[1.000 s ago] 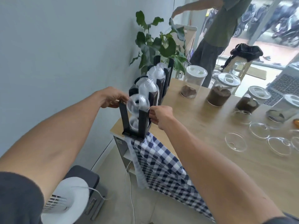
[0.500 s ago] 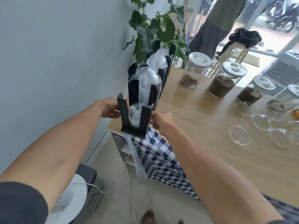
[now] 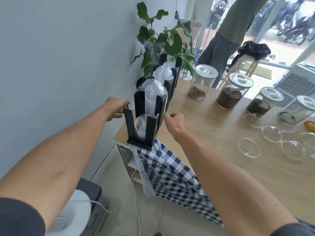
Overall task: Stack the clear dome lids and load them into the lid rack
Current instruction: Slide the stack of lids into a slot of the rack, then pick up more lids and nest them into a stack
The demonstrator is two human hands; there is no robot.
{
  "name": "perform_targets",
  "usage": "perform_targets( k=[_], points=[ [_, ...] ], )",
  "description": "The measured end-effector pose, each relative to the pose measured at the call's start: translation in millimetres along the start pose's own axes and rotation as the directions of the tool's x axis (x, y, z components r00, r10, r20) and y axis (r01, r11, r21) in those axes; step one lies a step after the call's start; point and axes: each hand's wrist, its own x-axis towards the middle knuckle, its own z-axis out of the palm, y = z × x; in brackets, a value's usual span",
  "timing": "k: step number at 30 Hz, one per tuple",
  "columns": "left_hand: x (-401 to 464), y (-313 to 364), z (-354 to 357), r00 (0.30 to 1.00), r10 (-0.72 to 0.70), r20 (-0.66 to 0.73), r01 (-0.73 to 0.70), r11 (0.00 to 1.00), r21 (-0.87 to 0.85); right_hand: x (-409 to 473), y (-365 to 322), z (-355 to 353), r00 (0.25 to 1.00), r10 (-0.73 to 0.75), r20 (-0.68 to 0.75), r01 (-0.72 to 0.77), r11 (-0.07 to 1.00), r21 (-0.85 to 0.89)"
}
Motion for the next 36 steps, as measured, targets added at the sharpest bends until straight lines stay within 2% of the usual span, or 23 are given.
perform_targets(
  k=[2,4,6,9,13,21,29,36],
  points=[
    [-11.7,29.4,-3.4,0.982,0.157,-0.102,-0.145,0.983,0.114,-2.8,-15.7,-21.4,0.991,-0.13,-0.034,0.125,0.985,-0.116],
    [-30.0,58.8,-0.6,0.935,0.325,-0.143,-0.281,0.923,0.263,-1.5,-30.6,-45.3,0.964,-0.261,-0.053,0.24,0.937,-0.254],
    [-46.6,85.1,10.7,0.883,0.456,-0.114,-0.376,0.83,0.412,2.9,-42.8,-68.8,0.927,-0.371,-0.062,0.316,0.858,-0.406],
    [-65.4,115.8,43.8,0.839,0.544,0.013,-0.451,0.682,0.576,7.2,-47.6,-104.4,0.885,-0.464,-0.035,0.361,0.733,-0.577],
    [-88.8,129.3,106.7,0.798,0.581,0.159,-0.522,0.534,0.665,5.3,-29.2,-154.1,0.836,-0.548,-0.03,0.344,0.565,-0.75],
    [-132.4,125.4,260.3,0.734,0.547,0.403,-0.639,0.354,0.683,4.4,58.4,-269.3,0.854,-0.497,-0.153,0.158,0.528,-0.835],
    [-163.9,99.4,407.5,0.735,0.441,0.515,-0.672,0.379,0.636,-6.7,166.3,-384.6,0.898,-0.377,-0.228,0.039,0.584,-0.811],
    [-195.5,74.1,493.9,0.786,0.392,0.478,-0.615,0.409,0.674,-0.7,244.3,-451.1,0.946,-0.277,-0.169,0.033,0.599,-0.8]
  ],
)
